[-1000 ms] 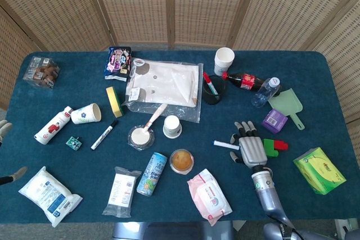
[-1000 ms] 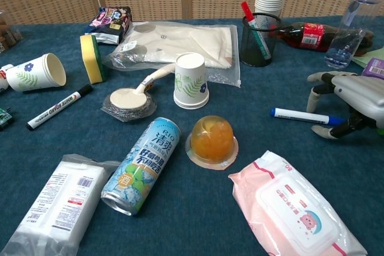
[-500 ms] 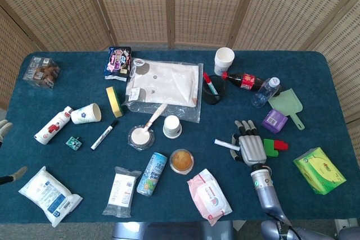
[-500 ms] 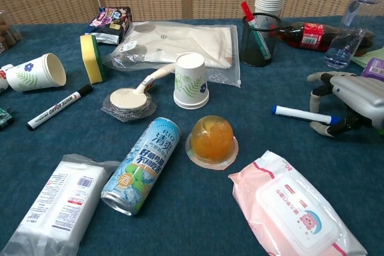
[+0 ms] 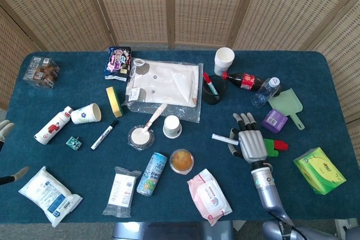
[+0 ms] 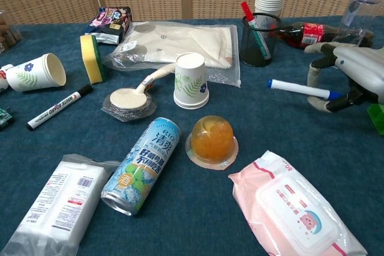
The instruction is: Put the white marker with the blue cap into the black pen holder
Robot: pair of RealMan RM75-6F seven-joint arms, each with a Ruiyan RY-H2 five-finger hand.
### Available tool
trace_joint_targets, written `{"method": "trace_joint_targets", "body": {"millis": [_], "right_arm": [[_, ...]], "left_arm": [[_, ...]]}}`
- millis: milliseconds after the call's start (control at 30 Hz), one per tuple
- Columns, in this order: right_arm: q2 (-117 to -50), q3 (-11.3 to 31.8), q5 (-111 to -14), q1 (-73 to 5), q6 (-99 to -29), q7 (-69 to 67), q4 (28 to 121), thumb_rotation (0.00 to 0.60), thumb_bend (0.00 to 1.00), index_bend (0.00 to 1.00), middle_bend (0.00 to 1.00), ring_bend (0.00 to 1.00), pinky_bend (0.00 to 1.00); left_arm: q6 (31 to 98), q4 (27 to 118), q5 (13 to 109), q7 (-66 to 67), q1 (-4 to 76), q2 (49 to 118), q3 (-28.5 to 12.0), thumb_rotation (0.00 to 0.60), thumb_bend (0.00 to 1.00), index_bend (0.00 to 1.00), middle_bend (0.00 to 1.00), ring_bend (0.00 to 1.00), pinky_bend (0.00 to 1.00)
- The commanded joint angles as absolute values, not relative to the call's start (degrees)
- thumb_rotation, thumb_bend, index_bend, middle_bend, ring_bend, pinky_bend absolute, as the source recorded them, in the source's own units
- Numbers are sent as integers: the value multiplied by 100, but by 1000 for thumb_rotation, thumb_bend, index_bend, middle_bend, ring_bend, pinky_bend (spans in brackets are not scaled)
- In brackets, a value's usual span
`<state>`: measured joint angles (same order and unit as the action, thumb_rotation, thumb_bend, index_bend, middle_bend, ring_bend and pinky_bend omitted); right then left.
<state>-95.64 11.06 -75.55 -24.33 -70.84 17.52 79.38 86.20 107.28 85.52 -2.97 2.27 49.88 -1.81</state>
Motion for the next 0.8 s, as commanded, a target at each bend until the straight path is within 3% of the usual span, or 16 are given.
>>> {"method": "trace_joint_targets", "body": {"millis": [33,433,800], "right_arm": [[-9398,1252,-7585,-2549,-7125,1968,8185,600,471,587,43,0,4],[-9274,2113,-7030,-3352,-6596,2312,8520,600,477,607,60,0,5],[-9663,2898,-6537,-3856,-6479,859,8107,600,492,610,71,0,5]], "left_arm": [[8626,10727,8563,-302,223,4986,-176,600,88,0,0,0,0],[8656,10687,8600,-426,205,4956,-165,600,88,0,0,0,0],[8638,10663,8628,-494,206,4937,-144,600,88,0,0,0,0]]}}
